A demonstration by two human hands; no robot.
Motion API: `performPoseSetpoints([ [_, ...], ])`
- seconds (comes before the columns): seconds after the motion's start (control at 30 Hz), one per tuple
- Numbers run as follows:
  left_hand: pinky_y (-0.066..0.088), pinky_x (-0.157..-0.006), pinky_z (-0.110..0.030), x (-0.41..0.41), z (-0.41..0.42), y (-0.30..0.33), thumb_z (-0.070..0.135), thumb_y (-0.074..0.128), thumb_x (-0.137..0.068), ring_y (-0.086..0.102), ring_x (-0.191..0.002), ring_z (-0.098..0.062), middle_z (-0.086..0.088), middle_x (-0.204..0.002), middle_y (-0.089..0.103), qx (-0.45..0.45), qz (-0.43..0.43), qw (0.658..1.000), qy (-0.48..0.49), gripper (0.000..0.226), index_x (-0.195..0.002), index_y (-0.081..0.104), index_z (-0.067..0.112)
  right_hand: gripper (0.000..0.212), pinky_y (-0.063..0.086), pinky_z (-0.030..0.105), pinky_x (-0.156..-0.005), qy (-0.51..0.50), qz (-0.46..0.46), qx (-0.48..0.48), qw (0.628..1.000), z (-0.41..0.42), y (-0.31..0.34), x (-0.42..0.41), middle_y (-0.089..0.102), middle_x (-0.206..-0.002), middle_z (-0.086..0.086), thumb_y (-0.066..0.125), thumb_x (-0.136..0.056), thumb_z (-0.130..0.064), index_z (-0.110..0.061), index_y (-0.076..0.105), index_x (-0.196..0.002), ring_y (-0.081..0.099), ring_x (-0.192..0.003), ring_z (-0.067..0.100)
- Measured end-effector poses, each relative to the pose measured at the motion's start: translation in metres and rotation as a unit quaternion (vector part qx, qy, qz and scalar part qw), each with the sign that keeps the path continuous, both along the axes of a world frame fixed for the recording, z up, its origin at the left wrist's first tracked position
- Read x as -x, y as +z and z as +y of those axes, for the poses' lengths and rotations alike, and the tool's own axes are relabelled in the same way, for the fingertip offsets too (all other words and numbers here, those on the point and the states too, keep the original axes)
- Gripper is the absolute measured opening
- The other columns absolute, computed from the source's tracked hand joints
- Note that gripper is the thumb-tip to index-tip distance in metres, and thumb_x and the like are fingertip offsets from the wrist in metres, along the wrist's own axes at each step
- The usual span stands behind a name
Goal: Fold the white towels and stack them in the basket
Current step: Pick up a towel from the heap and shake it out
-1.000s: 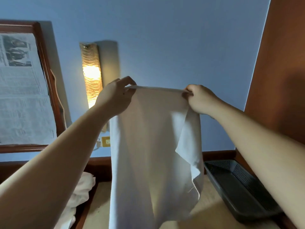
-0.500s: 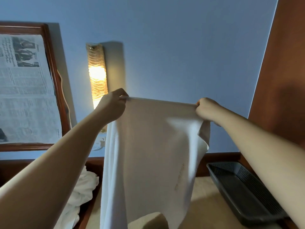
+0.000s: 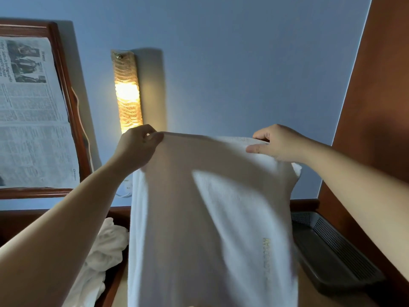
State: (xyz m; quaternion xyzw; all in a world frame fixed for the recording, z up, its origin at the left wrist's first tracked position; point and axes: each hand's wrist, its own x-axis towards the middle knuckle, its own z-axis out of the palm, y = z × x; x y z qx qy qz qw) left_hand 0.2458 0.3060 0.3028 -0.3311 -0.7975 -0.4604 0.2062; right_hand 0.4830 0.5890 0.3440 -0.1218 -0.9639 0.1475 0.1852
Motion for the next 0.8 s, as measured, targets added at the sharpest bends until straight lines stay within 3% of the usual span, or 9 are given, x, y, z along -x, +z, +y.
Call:
performPoseSetpoints([
  [0.1,0.037,-0.057,-0.027,-0.004,0.003,-0.001,0.034,0.064,-0.101,0.054,-0.066,-0.015,-0.001,-0.072,0.058,-0.003,0.004,1.0,0.0,0.018,-0.092,0.067,0.019,0.044,0.027,0.033,-0.059,-0.023,-0.007,-0.005,1.0,0.008,-0.004,0.005,0.037,-0.055,-0.013,0.067,-0.1,-0.042,-0.023,0.05,-0.064,0.034,-0.054,0.01],
  [0.23,0.04,-0.057,-0.028,-0.009,0.007,-0.003,0.033,0.061,-0.102,0.056,-0.068,-0.021,-0.008,-0.075,0.061,-0.012,0.004,1.0,-0.004,0.019,-0.094,0.065,0.017,0.028,0.028,0.031,-0.059,-0.076,-0.02,0.041,0.996,0.008,-0.005,0.006,0.048,-0.066,0.004,0.067,-0.1,-0.034,-0.013,0.07,-0.082,0.039,-0.06,0.021],
  [0.3,0.039,-0.057,-0.028,-0.012,0.01,-0.005,0.034,0.059,-0.102,0.055,-0.065,-0.02,-0.007,-0.074,0.06,-0.011,0.003,1.0,-0.01,0.019,-0.094,0.065,0.017,0.024,0.023,0.032,-0.059,-0.109,-0.016,0.082,0.991,0.002,-0.008,0.011,0.043,-0.069,0.009,0.062,-0.097,-0.018,-0.001,0.063,-0.081,0.035,-0.065,0.021],
  [0.37,0.039,-0.056,-0.028,-0.016,0.015,-0.005,0.035,0.059,-0.102,0.056,-0.067,-0.02,-0.004,-0.072,0.059,-0.01,-0.002,1.0,-0.016,0.019,-0.094,0.064,0.019,0.015,0.023,0.035,-0.064,-0.138,-0.002,0.11,0.984,-0.011,-0.012,0.019,0.043,-0.074,0.009,0.05,-0.088,-0.002,-0.006,0.055,-0.075,0.035,-0.073,0.022],
  [0.43,0.037,-0.056,-0.029,-0.021,0.02,-0.005,0.038,0.059,-0.101,0.054,-0.064,-0.019,0.003,-0.066,0.055,-0.01,-0.008,1.0,-0.026,0.019,-0.092,0.064,0.022,0.019,0.028,0.037,-0.067,-0.133,0.014,0.142,0.981,-0.028,-0.013,0.027,0.049,-0.077,0.011,0.041,-0.083,0.003,-0.01,0.054,-0.077,0.041,-0.074,0.025],
  [0.53,0.037,-0.053,-0.028,-0.034,0.029,-0.003,0.04,0.064,-0.099,0.052,-0.057,-0.01,0.006,-0.062,0.054,0.0,-0.007,0.999,-0.052,0.018,-0.088,0.067,0.026,0.025,0.046,0.033,-0.073,-0.072,0.025,0.166,0.983,-0.057,-0.006,0.035,0.069,-0.096,0.006,0.045,-0.091,-0.008,-0.013,0.068,-0.098,0.06,-0.085,0.024],
  [0.67,0.033,-0.045,-0.015,-0.055,0.047,0.0,0.04,0.071,-0.096,0.047,-0.052,-0.007,-0.006,-0.068,0.062,0.021,0.007,0.993,-0.116,0.019,-0.086,0.073,0.023,0.042,0.046,0.03,-0.091,0.047,0.001,0.168,0.985,-0.083,-0.002,0.045,0.061,-0.105,-0.014,0.066,-0.093,-0.041,-0.042,0.059,-0.134,0.058,-0.1,0.005],
  [0.73,0.031,-0.045,-0.016,-0.06,0.052,0.002,0.04,0.072,-0.095,0.044,-0.052,-0.006,-0.004,-0.066,0.06,0.034,0.01,0.99,-0.137,0.017,-0.084,0.072,0.027,0.046,0.044,0.026,-0.087,0.073,0.006,0.144,0.987,-0.088,-0.003,0.051,0.061,-0.103,-0.015,0.072,-0.091,-0.051,-0.046,0.059,-0.135,0.059,-0.099,0.0],
  [0.8,0.028,-0.045,-0.017,-0.061,0.052,0.003,0.042,0.071,-0.095,0.041,-0.052,-0.007,0.003,-0.06,0.051,0.049,0.017,0.988,-0.145,0.017,-0.083,0.071,0.03,0.036,0.046,0.025,-0.081,0.078,0.02,0.132,0.988,-0.087,-0.002,0.054,0.067,-0.102,-0.009,0.074,-0.09,-0.051,-0.043,0.067,-0.125,0.064,-0.095,0.006],
])
